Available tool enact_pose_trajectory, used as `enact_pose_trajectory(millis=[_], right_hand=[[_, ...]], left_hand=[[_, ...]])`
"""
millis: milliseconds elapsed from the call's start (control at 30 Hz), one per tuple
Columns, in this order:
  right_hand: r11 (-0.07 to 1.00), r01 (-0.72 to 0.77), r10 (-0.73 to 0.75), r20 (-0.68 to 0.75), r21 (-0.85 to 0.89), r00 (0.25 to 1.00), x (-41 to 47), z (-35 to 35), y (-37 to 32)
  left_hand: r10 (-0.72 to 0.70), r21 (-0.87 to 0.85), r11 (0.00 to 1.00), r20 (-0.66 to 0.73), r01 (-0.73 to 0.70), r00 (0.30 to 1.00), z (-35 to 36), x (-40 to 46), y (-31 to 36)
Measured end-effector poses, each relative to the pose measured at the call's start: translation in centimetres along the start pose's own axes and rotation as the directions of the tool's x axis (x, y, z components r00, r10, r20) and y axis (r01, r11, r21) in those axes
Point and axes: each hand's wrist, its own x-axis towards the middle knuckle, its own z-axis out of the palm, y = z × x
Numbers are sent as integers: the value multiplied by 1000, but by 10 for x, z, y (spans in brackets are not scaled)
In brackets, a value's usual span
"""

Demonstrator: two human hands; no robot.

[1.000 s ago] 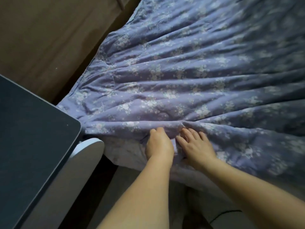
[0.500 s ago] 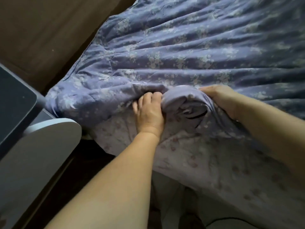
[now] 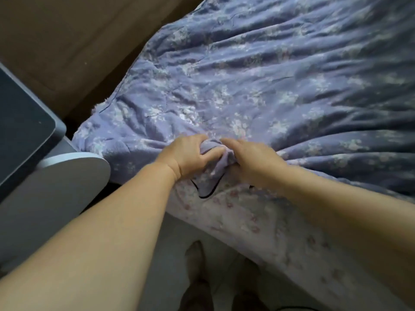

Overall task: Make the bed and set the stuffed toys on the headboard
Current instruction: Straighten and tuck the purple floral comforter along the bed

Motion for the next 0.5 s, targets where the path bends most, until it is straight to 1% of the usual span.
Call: enact_pose_trajectory(millis=[67, 100, 133, 200, 233, 267, 333, 400, 467, 500], right_hand=[[994, 36, -41, 44, 99, 998, 3, -5, 1], [990, 46, -59, 90, 136, 994, 4, -8, 1], [985, 44, -69, 149, 165, 986, 4, -12, 0], [981, 44, -89, 238, 189, 967, 4, -20, -2], [983, 58, -104, 269, 174, 957, 4, -21, -5], [987, 72, -112, 292, 145, 950, 5, -20, -8], [993, 77, -102, 321, 89, 942, 6, -15, -17], [997, 43, -65, 353, 70, 933, 5, -10, -26], [994, -16, -25, 386, 104, 922, 1, -6, -36], [988, -40, -23, 394, 149, 919, -2, -3, -41]], left_hand=[[17, 15, 1000, 18, -18, 1000, -3, -13, -4], [31, 84, 996, 13, -32, 999, -3, -21, -6], [58, 194, 979, 8, -58, 998, -1, -28, -9], [107, 419, 902, 8, -101, 994, 11, -36, -16], [94, 498, 863, 5, -84, 996, 18, -38, -20], [56, 543, 839, -15, -38, 998, 25, -38, -24], [-45, 519, 852, -67, 73, 997, 34, -39, -25], [-101, 499, 855, -100, 138, 990, 39, -40, -27], [-103, 509, 845, -144, 163, 984, 37, -41, -31], [-85, 520, 839, -163, 159, 983, 36, -42, -35]])
